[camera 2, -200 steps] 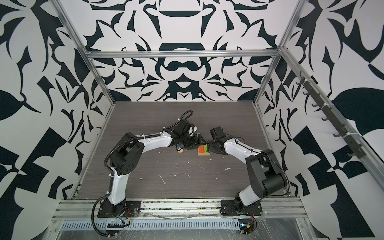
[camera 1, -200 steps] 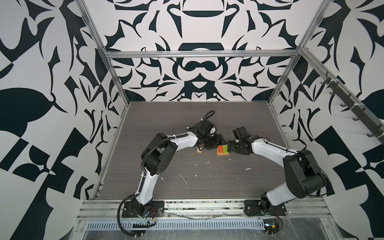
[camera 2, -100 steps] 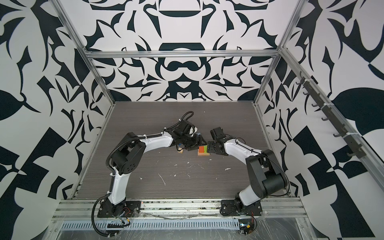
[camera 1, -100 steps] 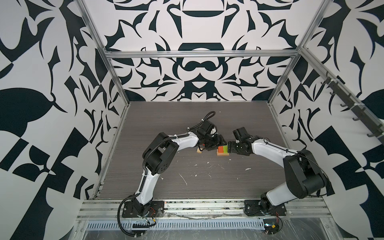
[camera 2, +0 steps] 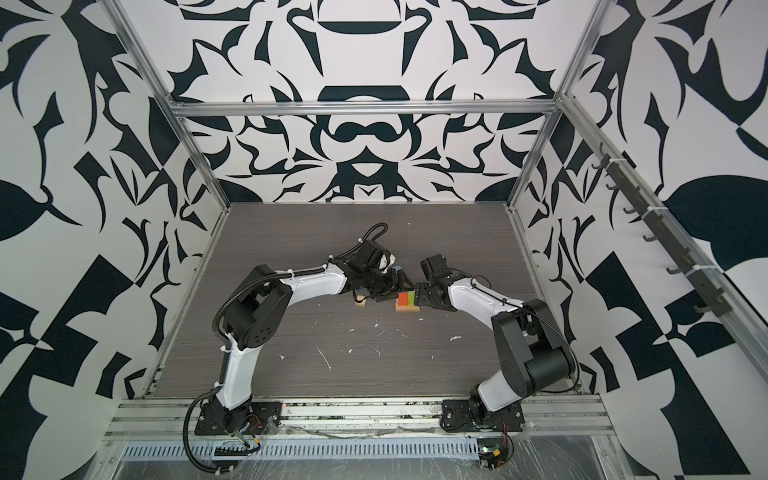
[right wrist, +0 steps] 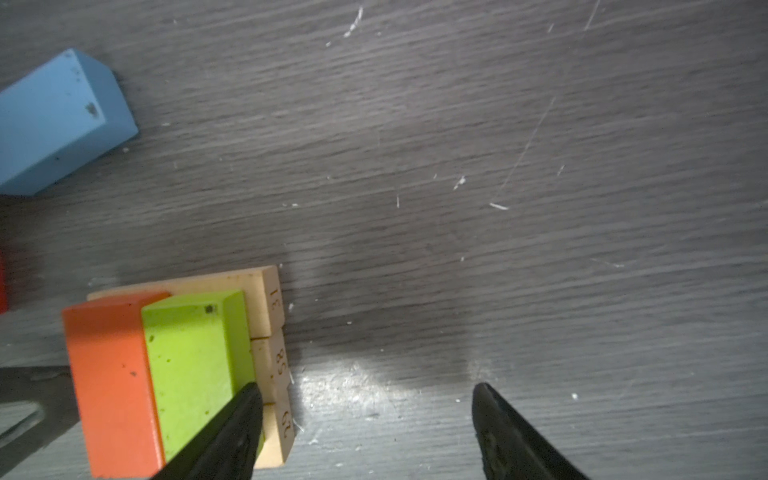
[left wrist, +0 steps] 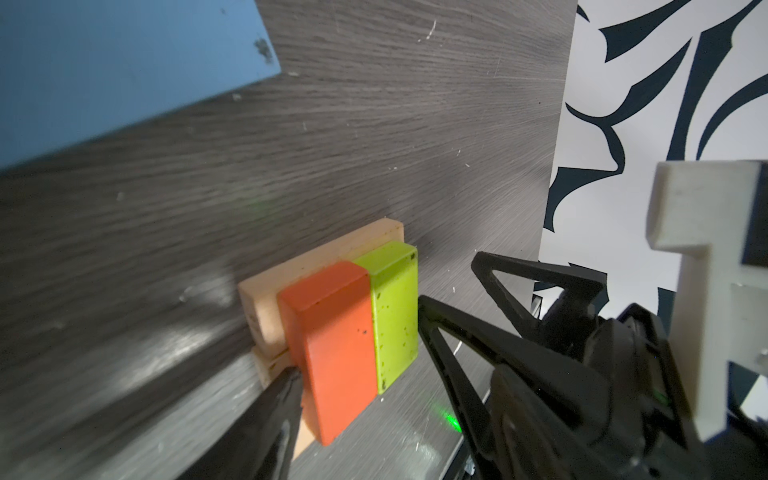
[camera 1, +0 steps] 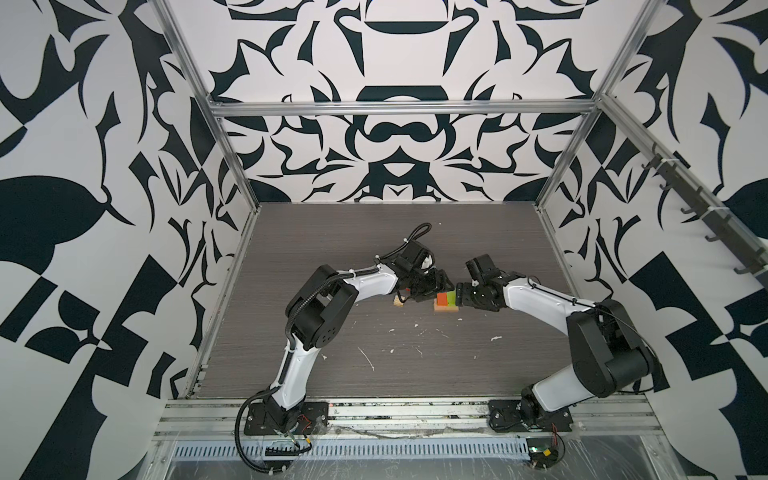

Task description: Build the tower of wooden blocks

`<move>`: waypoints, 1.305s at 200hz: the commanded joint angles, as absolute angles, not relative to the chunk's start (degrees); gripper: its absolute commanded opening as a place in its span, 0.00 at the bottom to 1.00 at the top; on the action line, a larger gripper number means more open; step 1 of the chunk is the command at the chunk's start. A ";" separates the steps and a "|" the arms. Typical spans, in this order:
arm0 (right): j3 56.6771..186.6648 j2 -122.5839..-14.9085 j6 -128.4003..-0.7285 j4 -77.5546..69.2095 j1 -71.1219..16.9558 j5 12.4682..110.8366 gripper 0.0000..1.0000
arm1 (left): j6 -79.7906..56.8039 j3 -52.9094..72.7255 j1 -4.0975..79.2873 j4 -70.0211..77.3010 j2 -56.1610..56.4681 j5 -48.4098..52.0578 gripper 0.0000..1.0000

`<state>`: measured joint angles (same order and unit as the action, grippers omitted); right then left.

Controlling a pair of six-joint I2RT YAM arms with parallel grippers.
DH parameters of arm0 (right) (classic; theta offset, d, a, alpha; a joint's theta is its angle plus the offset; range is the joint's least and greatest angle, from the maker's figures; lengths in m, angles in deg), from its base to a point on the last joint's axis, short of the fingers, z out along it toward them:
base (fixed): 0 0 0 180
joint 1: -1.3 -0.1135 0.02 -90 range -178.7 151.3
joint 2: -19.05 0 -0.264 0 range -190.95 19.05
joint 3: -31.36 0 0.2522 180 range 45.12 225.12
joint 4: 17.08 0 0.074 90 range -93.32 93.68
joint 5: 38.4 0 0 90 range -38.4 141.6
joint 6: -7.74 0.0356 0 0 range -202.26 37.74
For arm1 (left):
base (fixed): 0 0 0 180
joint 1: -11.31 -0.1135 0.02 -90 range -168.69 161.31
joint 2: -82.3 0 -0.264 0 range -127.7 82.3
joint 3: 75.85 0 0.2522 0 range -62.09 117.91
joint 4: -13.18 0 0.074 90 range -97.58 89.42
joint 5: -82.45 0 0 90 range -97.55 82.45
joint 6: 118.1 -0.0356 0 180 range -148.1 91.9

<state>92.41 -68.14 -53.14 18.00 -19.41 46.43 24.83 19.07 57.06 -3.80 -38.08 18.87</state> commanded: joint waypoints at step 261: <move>113.14 -73.67 -55.54 25.83 -26.90 50.19 0.89 | 8.59 -3.37 37.32 -24.91 0.12 11.30 0.83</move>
